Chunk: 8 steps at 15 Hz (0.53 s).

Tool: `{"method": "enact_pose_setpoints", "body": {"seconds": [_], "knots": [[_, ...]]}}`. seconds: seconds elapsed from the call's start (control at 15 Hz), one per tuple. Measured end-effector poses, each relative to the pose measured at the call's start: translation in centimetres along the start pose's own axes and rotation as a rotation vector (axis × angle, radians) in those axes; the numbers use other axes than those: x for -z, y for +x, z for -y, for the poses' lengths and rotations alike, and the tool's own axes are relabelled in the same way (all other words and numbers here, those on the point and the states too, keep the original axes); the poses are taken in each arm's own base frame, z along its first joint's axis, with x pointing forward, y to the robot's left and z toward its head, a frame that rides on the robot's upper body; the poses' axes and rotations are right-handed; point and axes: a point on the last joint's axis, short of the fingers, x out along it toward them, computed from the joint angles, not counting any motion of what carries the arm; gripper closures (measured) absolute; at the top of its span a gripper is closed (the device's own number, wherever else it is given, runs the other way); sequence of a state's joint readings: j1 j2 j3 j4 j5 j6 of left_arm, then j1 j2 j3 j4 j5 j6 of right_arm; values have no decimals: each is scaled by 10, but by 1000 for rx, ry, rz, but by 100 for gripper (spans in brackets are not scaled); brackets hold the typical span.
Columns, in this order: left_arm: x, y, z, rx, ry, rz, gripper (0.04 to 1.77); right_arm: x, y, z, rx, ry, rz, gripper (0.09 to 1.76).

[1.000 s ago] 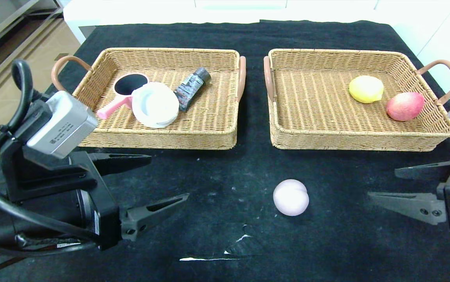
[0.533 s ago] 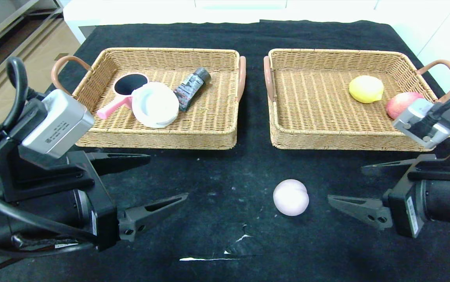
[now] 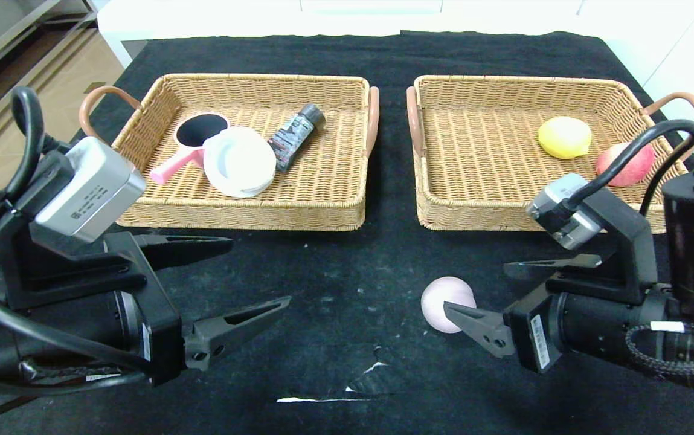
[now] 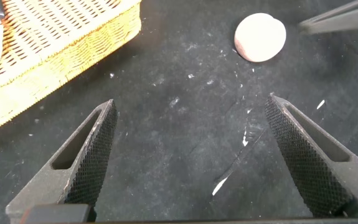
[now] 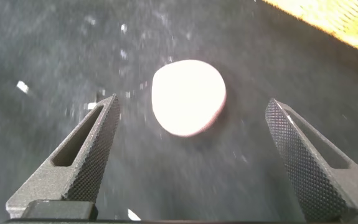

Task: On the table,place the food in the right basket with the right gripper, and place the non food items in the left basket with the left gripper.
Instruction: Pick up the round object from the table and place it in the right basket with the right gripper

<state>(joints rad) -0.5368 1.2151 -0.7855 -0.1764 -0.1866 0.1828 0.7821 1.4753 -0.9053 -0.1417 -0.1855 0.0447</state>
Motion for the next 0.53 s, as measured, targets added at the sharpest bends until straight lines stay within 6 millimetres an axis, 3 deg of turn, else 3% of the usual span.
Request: {"method": "enact_pose_setpoints", "body": {"seconds": [0.53], "knots": [[0,0,0,1,0,0,9,22,40,-17,118,-15,30,14]]}}
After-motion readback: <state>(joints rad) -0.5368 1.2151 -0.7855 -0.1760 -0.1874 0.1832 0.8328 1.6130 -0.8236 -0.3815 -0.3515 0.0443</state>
